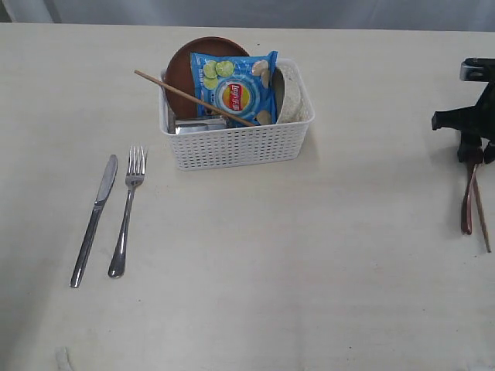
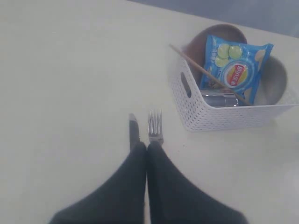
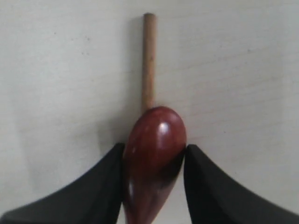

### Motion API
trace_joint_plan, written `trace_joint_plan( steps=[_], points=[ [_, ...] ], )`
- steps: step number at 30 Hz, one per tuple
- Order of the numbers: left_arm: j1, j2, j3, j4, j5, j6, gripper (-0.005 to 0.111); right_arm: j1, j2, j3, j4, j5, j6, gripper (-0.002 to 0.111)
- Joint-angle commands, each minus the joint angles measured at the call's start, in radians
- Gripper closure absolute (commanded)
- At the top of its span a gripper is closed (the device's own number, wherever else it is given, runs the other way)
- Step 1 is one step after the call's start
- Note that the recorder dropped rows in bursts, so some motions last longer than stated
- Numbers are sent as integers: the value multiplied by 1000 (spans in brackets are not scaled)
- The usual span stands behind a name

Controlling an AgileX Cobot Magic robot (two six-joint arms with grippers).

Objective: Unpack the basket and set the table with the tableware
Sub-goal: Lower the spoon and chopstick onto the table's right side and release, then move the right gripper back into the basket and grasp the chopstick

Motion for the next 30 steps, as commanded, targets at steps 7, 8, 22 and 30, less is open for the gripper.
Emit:
trace_joint_plan(
  steps=[7, 8, 22, 30],
  points=[
    [-7, -6, 6, -7, -13, 5, 107, -1, -50, -21, 52, 3, -3, 67],
    [-7, -6, 6, -7, -13, 5, 107, -1, -72, -32, 67, 9, -6, 67],
    [-7, -6, 6, -15, -13, 5, 107, 233, -311, -177, 482, 45, -373, 67],
    [-7, -6, 6, -15, -11, 5, 107, 619, -242, -312, 243, 20, -420, 67]
  ],
)
